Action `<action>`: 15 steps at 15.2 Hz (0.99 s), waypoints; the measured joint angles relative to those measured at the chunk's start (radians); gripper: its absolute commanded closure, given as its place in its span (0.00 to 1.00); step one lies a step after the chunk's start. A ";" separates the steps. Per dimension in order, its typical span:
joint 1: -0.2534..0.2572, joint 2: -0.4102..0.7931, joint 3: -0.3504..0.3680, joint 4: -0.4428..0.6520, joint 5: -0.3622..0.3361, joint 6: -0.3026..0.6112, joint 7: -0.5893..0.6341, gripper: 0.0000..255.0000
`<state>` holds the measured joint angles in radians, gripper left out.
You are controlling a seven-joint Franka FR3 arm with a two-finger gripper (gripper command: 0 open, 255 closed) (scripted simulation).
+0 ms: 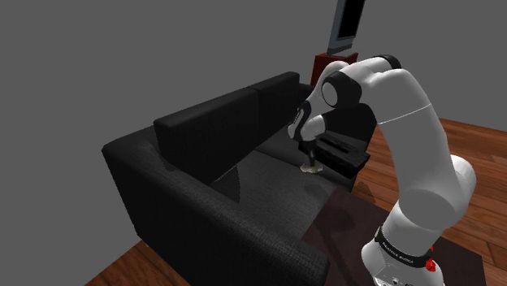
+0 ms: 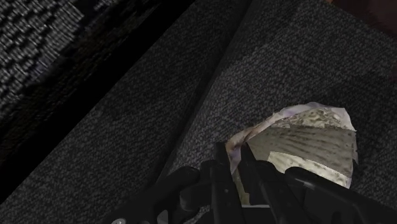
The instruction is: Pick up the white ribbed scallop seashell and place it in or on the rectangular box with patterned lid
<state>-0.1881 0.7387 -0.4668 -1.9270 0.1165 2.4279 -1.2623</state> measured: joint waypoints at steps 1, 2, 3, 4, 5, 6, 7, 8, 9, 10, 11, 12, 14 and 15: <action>0.004 -0.012 -0.004 -0.006 -0.004 -0.006 0.001 1.00; 0.007 -0.021 -0.008 -0.008 -0.007 -0.014 0.001 1.00; 0.012 -0.035 -0.014 -0.013 -0.011 -0.022 0.002 1.00; 0.017 -0.048 -0.018 -0.017 -0.016 -0.030 0.003 1.00; 0.019 -0.056 -0.022 -0.015 -0.019 -0.040 0.003 1.00; 0.022 -0.066 -0.027 -0.016 -0.023 -0.049 0.003 1.00; 0.026 -0.078 -0.031 -0.021 -0.027 -0.055 0.004 1.00; 0.030 -0.093 -0.037 -0.028 -0.033 -0.063 0.004 1.00; 0.033 -0.105 -0.042 -0.033 -0.037 -0.069 0.004 1.00; 0.035 -0.113 -0.046 -0.032 -0.041 -0.079 0.004 1.00; 0.040 -0.125 -0.051 -0.033 -0.046 -0.089 0.005 1.00; 0.043 -0.135 -0.054 -0.035 -0.050 -0.097 0.007 1.00; 0.051 -0.156 -0.062 -0.039 -0.059 -0.113 0.010 1.00; 0.056 -0.169 -0.067 -0.041 -0.064 -0.123 0.011 1.00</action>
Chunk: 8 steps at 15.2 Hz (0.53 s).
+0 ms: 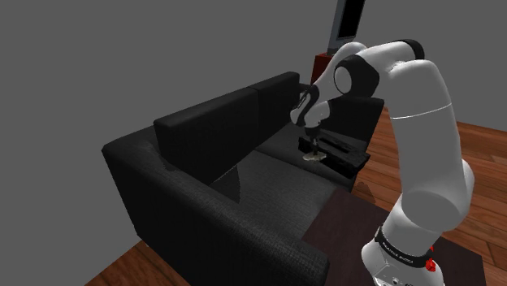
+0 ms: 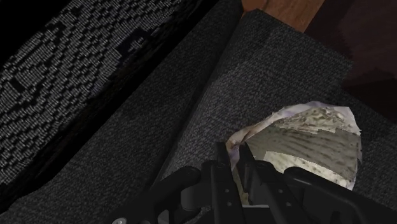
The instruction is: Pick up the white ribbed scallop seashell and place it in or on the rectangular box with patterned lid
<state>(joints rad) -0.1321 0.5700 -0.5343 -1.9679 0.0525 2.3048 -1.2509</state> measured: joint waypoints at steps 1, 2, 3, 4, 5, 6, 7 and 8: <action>0.002 -0.006 -0.003 0.003 -0.003 -0.009 0.000 1.00; 0.007 -0.020 -0.008 0.000 -0.009 -0.019 0.002 1.00; 0.010 -0.031 -0.012 0.001 -0.014 -0.030 0.003 1.00; 0.012 -0.039 -0.016 0.002 -0.018 -0.039 0.003 1.00; 0.016 -0.052 -0.021 0.001 -0.024 -0.051 0.005 1.00; 0.019 -0.060 -0.024 0.003 -0.028 -0.059 0.006 1.00; 0.022 -0.071 -0.028 0.002 -0.033 -0.068 0.007 1.00; 0.025 -0.079 -0.030 0.006 -0.036 -0.079 0.008 1.00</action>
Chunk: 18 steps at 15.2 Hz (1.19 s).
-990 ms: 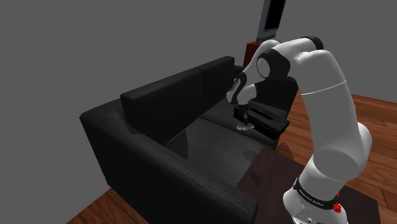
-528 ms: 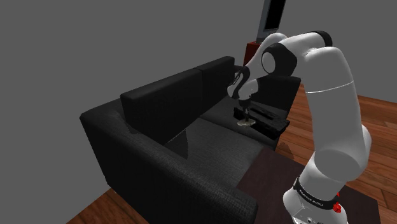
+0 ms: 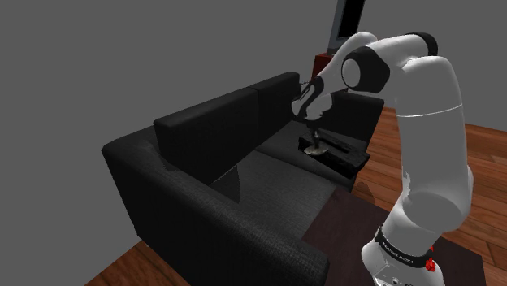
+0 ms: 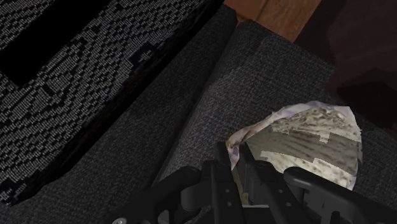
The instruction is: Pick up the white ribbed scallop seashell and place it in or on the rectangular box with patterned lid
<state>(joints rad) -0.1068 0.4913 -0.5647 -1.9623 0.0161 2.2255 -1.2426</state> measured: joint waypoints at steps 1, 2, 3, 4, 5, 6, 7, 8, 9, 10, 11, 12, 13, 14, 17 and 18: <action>0.003 -0.013 -0.005 -0.001 -0.006 -0.011 0.000 1.00; 0.007 -0.024 -0.009 -0.002 -0.012 -0.020 0.002 1.00; 0.010 -0.032 -0.012 0.002 -0.015 -0.031 0.003 1.00; 0.011 -0.038 -0.014 0.006 -0.019 -0.041 0.003 1.00; 0.000 -0.031 -0.015 0.025 -0.016 -0.052 -0.009 1.00; -0.017 -0.017 -0.016 0.053 -0.010 -0.064 -0.027 1.00; -0.036 0.000 -0.015 0.081 -0.003 -0.072 -0.046 1.00; -0.060 0.025 -0.013 0.117 0.008 -0.081 -0.068 1.00; -0.077 0.042 -0.011 0.142 0.015 -0.088 -0.084 1.00; -0.105 0.068 -0.009 0.187 0.025 -0.105 -0.109 1.00; -0.123 0.084 -0.008 0.217 0.031 -0.116 -0.124 1.00; -0.150 0.108 -0.006 0.258 0.040 -0.130 -0.146 1.00; -0.181 0.141 -0.002 0.307 0.052 -0.142 -0.171 1.00; -0.204 0.164 0.001 0.341 0.060 -0.151 -0.187 1.00; -0.281 0.241 0.011 0.471 0.083 -0.193 -0.239 1.00; -0.309 0.270 0.015 0.521 0.091 -0.211 -0.255 1.00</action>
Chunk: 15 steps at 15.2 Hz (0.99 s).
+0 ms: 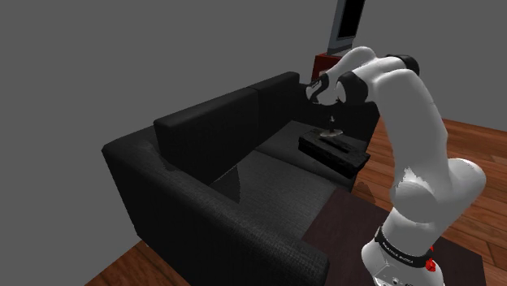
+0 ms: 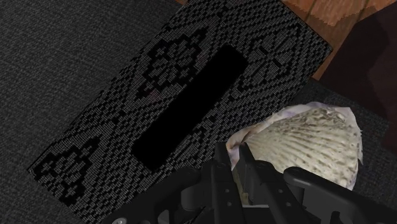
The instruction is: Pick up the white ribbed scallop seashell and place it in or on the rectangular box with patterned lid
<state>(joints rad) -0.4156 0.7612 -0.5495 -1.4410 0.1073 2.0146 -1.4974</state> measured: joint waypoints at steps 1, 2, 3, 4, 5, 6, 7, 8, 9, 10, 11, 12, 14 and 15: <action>-0.026 0.027 0.004 0.049 0.007 -0.018 -0.014 1.00; -0.060 0.069 0.011 0.126 0.017 -0.048 -0.028 1.00; -0.091 0.104 0.015 0.191 0.024 -0.073 -0.042 1.00; -0.127 0.144 0.020 0.276 0.031 -0.111 -0.055 1.00; -0.162 0.185 0.026 0.362 0.038 -0.150 -0.066 1.00; -0.191 0.225 0.031 0.440 0.044 -0.182 -0.071 1.00; -0.207 0.248 0.035 0.473 0.048 -0.190 -0.075 1.00; -0.212 0.258 0.037 0.480 0.050 -0.186 -0.076 1.00; -0.218 0.272 0.039 0.495 0.052 -0.186 -0.075 1.00; -0.220 0.279 0.041 0.492 0.053 -0.177 -0.076 1.00; -0.221 0.285 0.042 0.490 0.054 -0.169 -0.075 1.00; -0.222 0.295 0.044 0.497 0.056 -0.166 -0.072 1.00; -0.223 0.304 0.046 0.485 0.058 -0.145 -0.072 1.00; -0.226 0.314 0.048 0.491 0.060 -0.141 -0.071 1.00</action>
<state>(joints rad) -0.6415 1.0756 -0.5013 -0.9497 0.1668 1.8737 -1.5681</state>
